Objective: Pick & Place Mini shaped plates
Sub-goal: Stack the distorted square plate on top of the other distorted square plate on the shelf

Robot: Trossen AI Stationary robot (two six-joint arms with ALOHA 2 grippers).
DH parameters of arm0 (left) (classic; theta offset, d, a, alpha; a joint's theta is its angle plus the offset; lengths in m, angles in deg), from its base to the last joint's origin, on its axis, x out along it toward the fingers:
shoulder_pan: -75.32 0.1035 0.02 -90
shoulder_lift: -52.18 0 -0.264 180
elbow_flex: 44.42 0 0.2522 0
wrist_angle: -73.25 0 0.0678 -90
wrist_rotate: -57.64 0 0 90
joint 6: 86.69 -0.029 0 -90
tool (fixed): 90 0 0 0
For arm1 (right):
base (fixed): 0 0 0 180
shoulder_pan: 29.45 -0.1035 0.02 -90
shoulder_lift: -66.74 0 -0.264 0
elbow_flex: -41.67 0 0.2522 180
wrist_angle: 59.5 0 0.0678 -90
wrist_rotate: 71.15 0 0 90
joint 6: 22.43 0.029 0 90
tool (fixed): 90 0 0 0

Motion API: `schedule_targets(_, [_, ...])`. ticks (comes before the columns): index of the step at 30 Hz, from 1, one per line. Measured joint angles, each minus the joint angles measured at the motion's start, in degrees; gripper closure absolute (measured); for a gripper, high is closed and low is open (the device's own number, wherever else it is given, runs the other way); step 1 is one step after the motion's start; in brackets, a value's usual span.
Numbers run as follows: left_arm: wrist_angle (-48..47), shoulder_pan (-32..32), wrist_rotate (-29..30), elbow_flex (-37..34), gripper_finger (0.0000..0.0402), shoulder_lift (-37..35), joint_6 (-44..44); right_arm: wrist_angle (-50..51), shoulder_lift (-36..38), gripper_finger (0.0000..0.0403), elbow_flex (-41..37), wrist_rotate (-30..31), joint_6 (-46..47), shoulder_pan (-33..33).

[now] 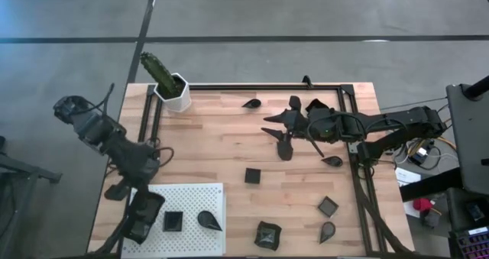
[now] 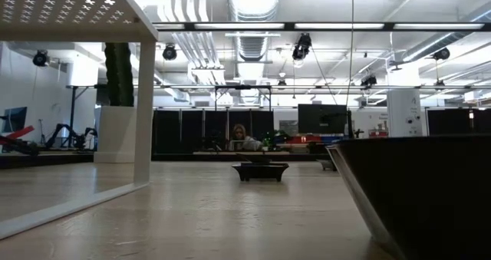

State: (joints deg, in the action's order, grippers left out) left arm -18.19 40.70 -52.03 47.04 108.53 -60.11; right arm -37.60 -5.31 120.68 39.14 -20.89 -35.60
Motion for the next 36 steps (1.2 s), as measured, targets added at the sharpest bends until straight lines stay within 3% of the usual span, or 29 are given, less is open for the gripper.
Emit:
schedule_targets(13, [7.73,-13.10,-1.04,-9.75,0.0401,-0.14,5.55,-1.62,-0.01,0.0284,-0.02,0.00,1.51,0.00])
schedule_targets(36, [10.27,-13.37,-0.39,-13.83,0.0388,-0.22,9.62,-4.09,-0.11,0.0285,-0.02,0.04,1.51,0.00])
